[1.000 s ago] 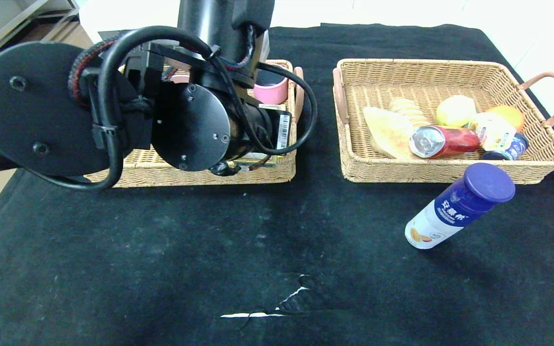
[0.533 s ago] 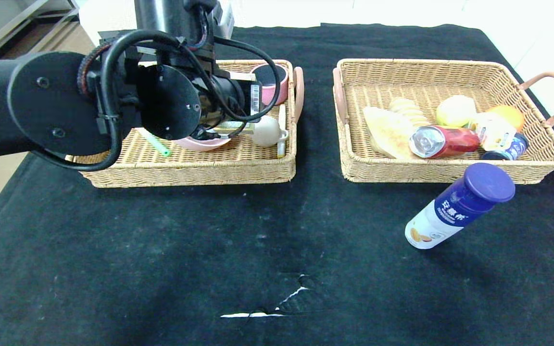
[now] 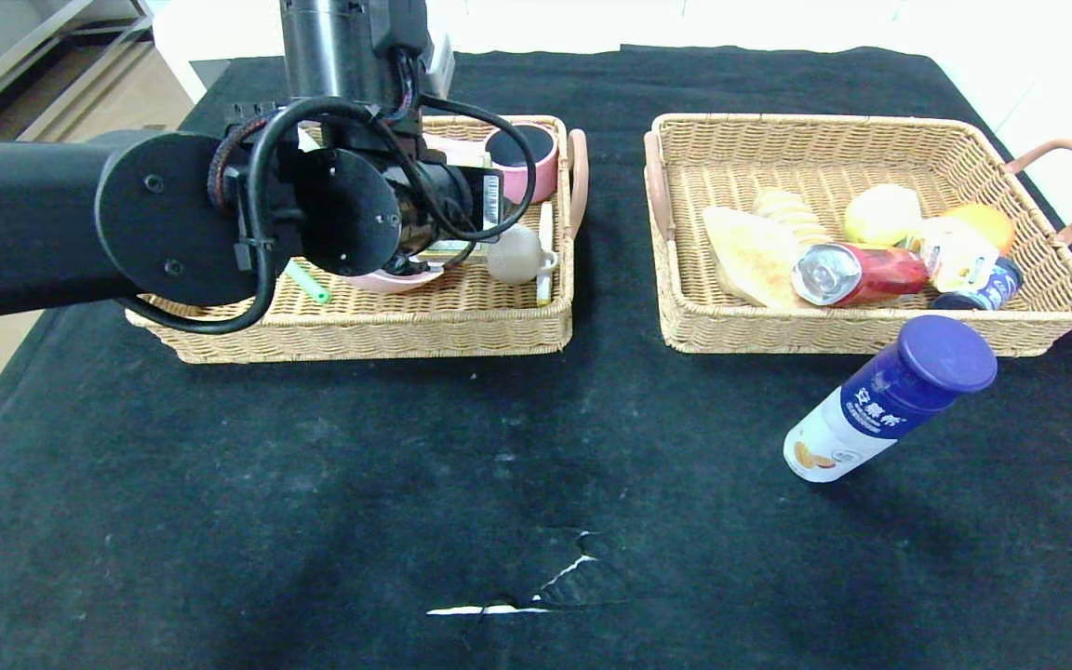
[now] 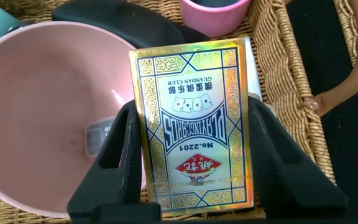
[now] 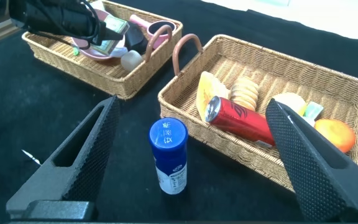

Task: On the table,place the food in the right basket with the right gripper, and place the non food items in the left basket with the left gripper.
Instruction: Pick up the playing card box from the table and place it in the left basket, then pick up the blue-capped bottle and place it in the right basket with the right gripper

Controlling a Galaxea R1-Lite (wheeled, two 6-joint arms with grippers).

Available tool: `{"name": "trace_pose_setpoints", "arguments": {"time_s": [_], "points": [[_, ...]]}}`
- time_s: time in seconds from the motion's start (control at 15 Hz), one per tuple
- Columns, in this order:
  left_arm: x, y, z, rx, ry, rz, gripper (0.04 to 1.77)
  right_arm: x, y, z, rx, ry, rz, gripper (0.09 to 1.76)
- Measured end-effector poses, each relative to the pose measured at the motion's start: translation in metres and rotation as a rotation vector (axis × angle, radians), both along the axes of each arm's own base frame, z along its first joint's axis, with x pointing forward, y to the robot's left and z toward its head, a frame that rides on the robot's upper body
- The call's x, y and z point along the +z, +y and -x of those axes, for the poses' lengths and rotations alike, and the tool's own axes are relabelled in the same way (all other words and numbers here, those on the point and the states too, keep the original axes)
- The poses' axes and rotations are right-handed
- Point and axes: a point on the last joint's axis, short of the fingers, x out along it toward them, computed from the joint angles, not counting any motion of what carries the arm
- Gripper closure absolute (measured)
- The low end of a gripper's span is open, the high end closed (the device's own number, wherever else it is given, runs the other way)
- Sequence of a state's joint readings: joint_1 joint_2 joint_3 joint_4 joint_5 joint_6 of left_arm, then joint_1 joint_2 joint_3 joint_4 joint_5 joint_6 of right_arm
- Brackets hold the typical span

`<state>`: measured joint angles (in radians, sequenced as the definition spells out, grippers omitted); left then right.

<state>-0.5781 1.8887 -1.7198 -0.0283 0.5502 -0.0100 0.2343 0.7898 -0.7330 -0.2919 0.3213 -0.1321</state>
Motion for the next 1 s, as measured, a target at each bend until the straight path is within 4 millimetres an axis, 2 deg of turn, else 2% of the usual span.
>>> {"name": "trace_pose_setpoints", "arguments": {"time_s": [0.33, 0.67, 0.8, 1.0], "points": [[-0.003, -0.002, 0.0, -0.004, 0.007, 0.001, 0.46, -0.001, 0.0, -0.001, 0.0, 0.004, 0.001, 0.14], [-0.005, -0.003, 0.006, -0.017, 0.018, -0.005, 0.29, -0.002, 0.001, -0.002, 0.011, 0.01, 0.005, 0.14], [-0.004, -0.005, 0.02, -0.047, 0.026, -0.011, 0.25, -0.003, 0.001, -0.003, 0.02, 0.017, 0.009, 0.14], [-0.001, -0.008, 0.051, -0.145, 0.037, -0.018, 0.2, -0.005, 0.002, -0.006, 0.019, 0.025, 0.016, 0.14]]}}
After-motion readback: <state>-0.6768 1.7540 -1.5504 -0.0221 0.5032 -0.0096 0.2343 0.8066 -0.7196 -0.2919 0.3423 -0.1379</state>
